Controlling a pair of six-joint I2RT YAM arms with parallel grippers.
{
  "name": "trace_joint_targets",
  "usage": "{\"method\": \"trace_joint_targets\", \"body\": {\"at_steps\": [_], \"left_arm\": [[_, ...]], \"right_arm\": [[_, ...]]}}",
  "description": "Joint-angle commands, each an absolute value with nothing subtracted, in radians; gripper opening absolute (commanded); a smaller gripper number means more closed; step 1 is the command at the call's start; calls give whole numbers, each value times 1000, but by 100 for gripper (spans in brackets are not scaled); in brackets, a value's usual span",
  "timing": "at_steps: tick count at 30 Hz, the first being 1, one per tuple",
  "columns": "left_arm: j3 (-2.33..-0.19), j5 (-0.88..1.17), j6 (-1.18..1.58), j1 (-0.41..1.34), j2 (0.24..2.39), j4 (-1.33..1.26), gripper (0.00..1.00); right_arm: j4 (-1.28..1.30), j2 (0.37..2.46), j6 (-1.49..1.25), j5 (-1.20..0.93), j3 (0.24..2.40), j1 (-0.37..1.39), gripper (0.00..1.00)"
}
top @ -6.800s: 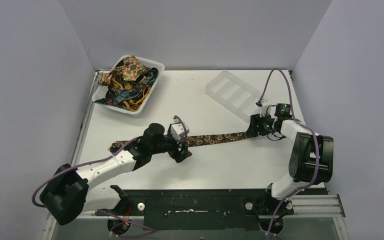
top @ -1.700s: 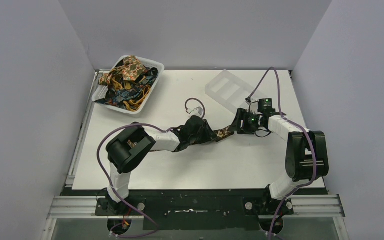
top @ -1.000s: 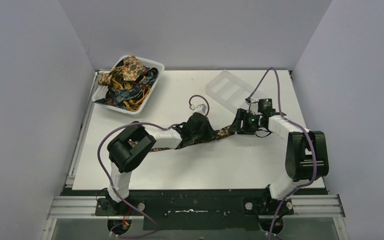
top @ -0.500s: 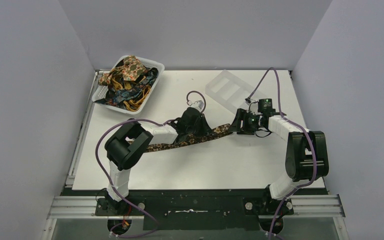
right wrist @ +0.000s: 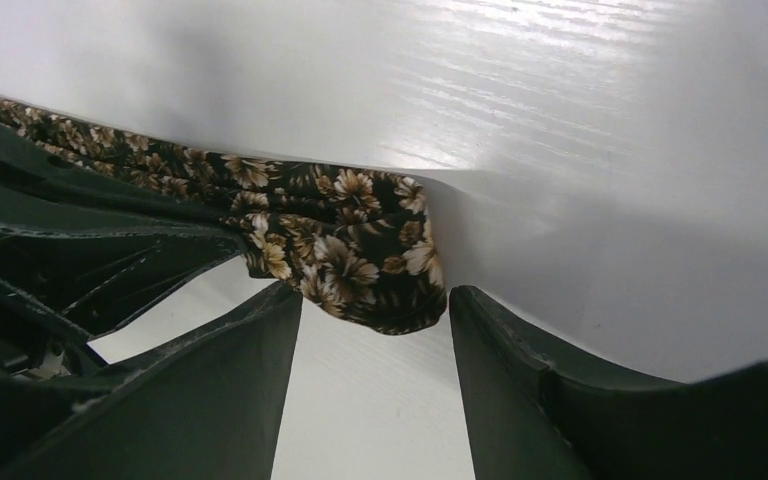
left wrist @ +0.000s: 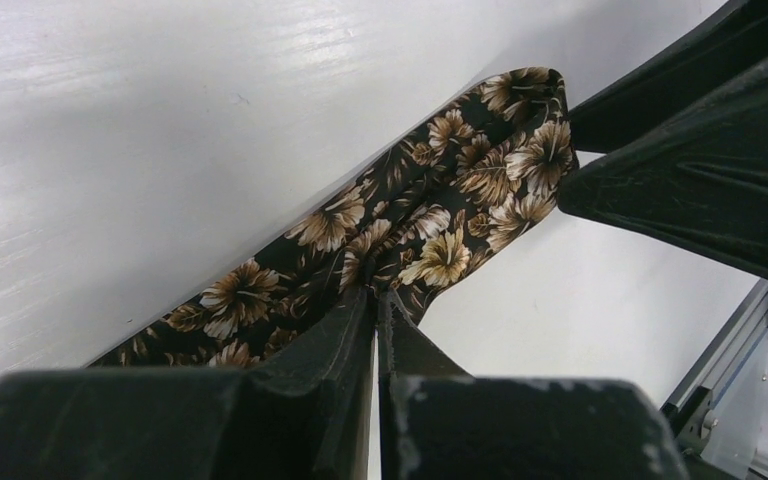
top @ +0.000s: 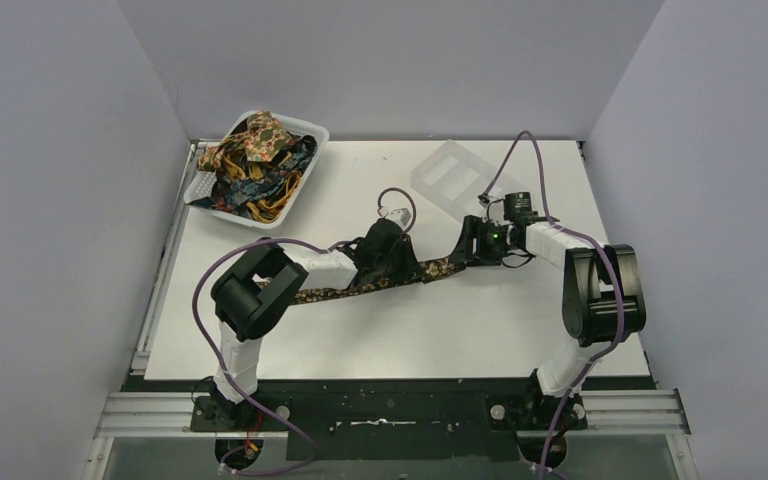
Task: Roll the ties
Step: Roll the tie at the center of the board.
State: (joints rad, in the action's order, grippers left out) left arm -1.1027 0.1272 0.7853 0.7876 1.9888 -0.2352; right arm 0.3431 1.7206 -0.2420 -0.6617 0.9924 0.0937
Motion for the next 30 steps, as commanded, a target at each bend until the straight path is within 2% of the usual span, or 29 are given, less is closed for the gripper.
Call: {"method": "trace_joint_targets", "body": {"at_steps": [1,20,30], "left_arm": [[-1152,118,728,787,1990,-212,3],[-1167,194,645,770,2020,-337,6],[-1144,221,605,739,2014,-344,13]], "right_arm": [[323,1754,-209,-646,1027,97,56],[270,1775,-236,-735,1003,91,52],[269,1781,-236,-721,999,89,54]]}}
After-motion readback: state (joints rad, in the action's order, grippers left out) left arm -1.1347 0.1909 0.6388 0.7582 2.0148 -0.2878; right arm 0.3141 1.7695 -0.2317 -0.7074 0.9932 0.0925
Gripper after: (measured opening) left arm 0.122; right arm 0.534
